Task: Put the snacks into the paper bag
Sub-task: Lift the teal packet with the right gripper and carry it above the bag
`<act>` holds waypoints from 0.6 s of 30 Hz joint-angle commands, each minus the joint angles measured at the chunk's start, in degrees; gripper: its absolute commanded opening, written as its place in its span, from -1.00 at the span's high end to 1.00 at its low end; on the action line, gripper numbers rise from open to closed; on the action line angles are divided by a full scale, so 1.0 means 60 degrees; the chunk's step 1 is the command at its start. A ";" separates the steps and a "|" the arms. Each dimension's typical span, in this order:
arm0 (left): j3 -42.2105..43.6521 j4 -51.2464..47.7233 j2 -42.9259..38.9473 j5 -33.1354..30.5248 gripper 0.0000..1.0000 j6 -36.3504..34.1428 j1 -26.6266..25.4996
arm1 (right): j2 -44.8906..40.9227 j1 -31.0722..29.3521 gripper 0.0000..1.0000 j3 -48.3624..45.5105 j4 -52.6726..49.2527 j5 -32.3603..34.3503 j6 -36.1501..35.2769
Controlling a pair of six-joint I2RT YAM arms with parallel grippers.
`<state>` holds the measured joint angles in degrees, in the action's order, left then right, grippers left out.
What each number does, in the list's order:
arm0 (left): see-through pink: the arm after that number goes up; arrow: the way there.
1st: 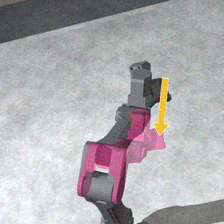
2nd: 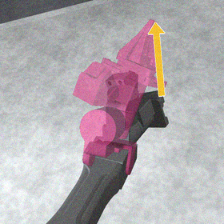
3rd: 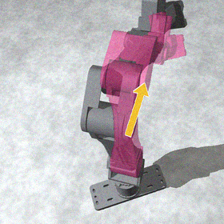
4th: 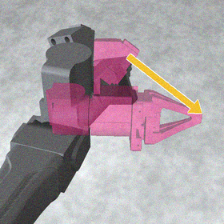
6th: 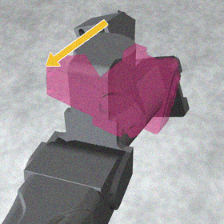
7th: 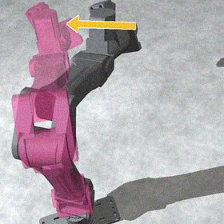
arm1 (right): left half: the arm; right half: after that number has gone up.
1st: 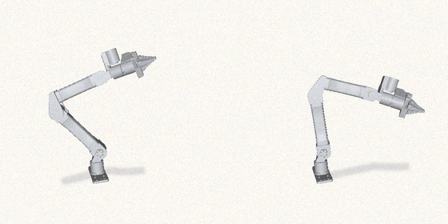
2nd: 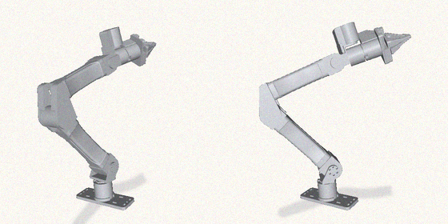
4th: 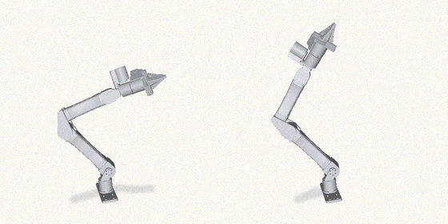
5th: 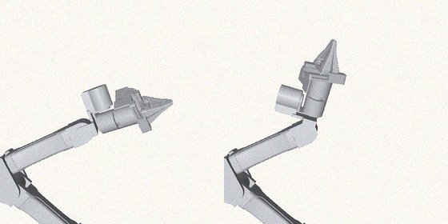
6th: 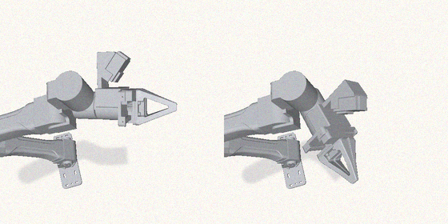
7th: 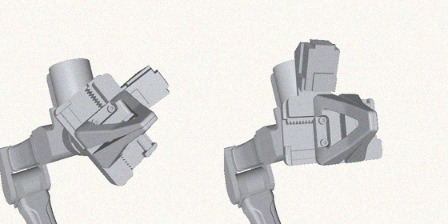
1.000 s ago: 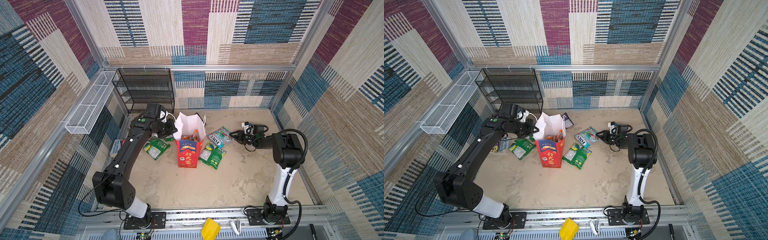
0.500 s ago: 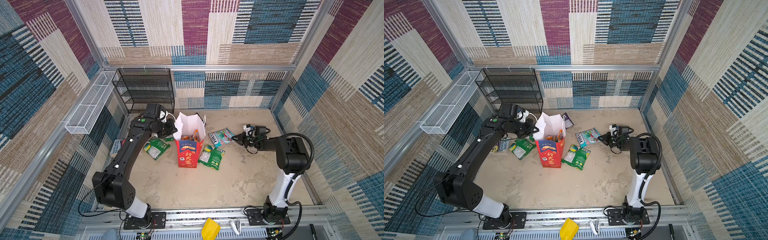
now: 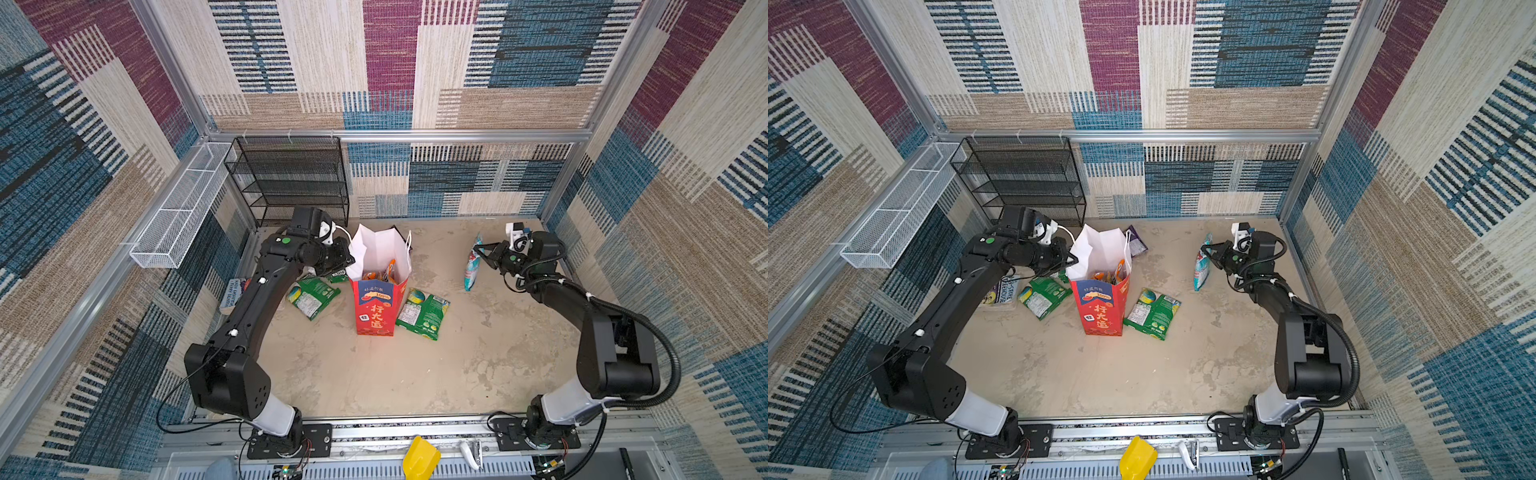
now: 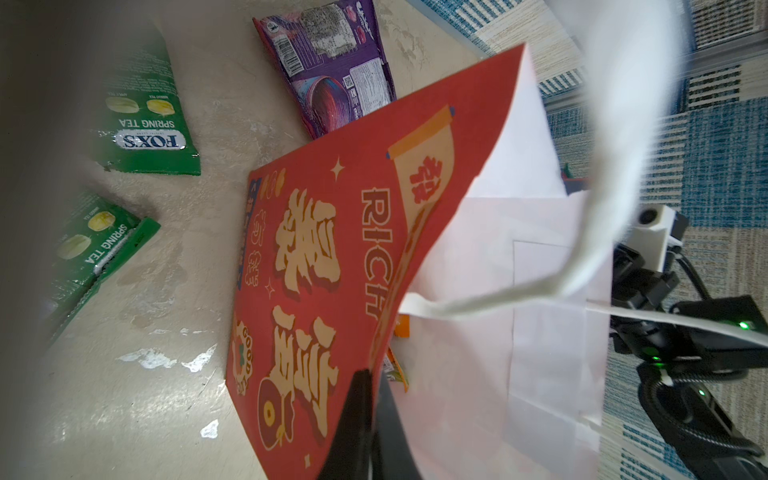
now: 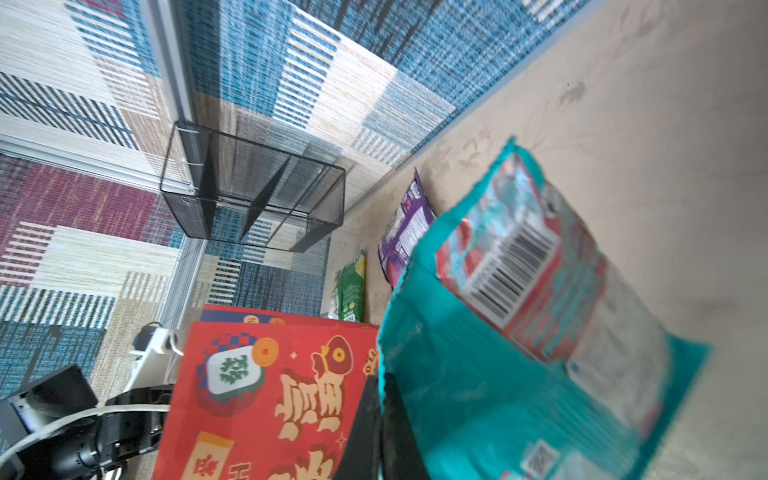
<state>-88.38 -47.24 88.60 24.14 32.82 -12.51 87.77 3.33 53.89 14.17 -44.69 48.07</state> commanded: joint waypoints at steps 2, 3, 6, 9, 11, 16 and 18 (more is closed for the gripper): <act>0.0006 0.0230 -0.0059 0.0132 0.99 0.0067 0.0005 | -0.1250 -0.0179 1.00 0.0083 -0.0057 0.0489 0.0642; -0.0007 0.0256 -0.0045 0.0164 0.99 0.0066 0.0005 | -0.1591 -0.0300 1.00 0.0237 -0.0251 0.0639 0.0606; -0.0020 0.0253 -0.0081 0.0208 0.99 0.0060 0.0004 | -0.2406 -0.0805 1.00 0.0897 -0.0926 0.1094 0.0379; -0.0029 0.0290 -0.0182 0.0236 0.99 0.0041 0.0007 | -0.2916 -0.1395 1.00 0.1655 -0.1402 0.1459 0.0271; -0.0041 0.0329 -0.0267 0.0239 0.99 0.0022 -0.0009 | -0.3072 -0.1864 1.00 0.2218 -0.1699 0.1680 0.0169; 0.0004 0.0484 -0.0452 0.0253 0.99 -0.0020 0.0000 | -0.2948 -0.3244 1.00 0.3726 -0.2279 0.2075 -0.0123; 0.0051 0.0587 -0.0524 0.0251 0.98 -0.0021 -0.0009 | -0.2780 -0.3859 1.00 0.4321 -0.2505 0.2327 -0.0326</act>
<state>-88.23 -47.29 86.26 24.32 32.80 -12.51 70.37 -16.71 76.44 0.47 -33.78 48.25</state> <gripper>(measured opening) 0.059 0.048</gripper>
